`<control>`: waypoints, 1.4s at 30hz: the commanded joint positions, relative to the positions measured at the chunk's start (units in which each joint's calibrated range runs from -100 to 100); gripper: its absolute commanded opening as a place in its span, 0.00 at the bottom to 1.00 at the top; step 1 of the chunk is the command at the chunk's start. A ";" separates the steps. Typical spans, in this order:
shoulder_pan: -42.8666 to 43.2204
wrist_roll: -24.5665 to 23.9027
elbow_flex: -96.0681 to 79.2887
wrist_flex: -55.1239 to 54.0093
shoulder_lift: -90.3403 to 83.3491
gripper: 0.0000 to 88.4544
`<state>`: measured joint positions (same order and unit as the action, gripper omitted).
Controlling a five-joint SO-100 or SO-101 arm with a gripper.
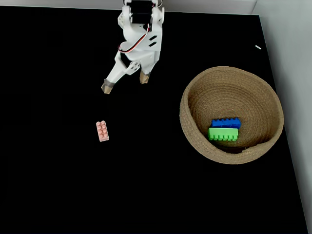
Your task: Place the lego blocks in the tray
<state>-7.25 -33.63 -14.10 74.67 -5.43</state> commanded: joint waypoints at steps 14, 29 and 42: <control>-6.93 1.07 23.17 -11.82 19.62 0.47; -9.08 5.52 25.36 -15.73 30.88 0.40; -10.15 8.50 25.27 -16.40 30.79 0.13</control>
<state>-16.53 -25.23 8.88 58.67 26.46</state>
